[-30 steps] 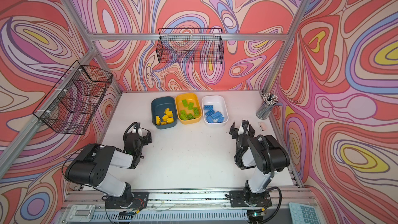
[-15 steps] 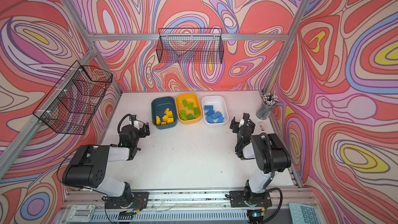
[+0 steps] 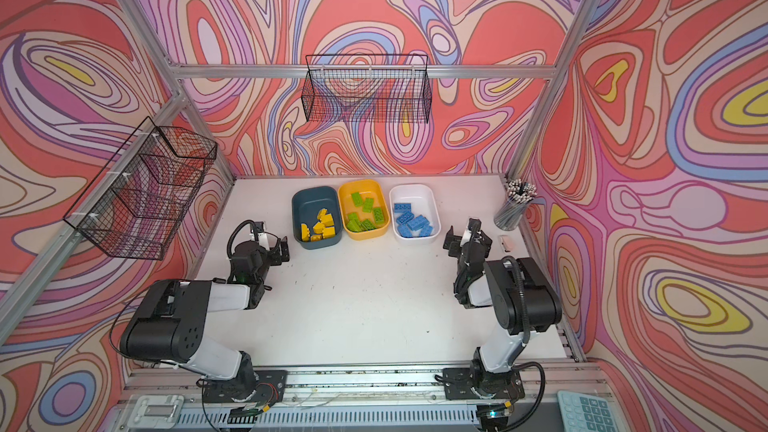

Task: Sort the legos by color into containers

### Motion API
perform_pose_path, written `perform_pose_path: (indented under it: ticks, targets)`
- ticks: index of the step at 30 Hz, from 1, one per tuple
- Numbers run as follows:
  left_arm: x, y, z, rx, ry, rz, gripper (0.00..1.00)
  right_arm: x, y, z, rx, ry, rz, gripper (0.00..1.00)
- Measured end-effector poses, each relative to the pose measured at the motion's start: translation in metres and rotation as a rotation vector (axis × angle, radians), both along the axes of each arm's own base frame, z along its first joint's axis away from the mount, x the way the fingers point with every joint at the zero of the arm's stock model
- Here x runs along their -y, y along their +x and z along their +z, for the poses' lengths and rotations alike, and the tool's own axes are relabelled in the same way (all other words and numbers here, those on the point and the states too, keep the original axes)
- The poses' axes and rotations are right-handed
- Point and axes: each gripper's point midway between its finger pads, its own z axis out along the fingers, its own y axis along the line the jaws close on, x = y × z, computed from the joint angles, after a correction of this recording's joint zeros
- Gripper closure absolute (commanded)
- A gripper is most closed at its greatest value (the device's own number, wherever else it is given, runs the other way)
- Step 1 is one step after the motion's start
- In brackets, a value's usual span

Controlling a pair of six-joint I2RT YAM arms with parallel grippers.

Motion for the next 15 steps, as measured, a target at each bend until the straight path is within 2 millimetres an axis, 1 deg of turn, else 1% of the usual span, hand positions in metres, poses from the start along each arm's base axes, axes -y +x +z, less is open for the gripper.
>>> perform_pose_path:
  ticks: [11, 15]
  targets:
    - [0.0000, -0.0001, -0.0003, -0.001, 0.000, 0.000, 0.00, -0.0004, -0.0002, -0.0014, -0.006, 0.000, 0.002, 0.02]
    - [0.0001, -0.0001, -0.0004, -0.001, 0.000, 0.000, 0.00, -0.0085, 0.0012, -0.0043, -0.020, 0.002, 0.050, 0.02]
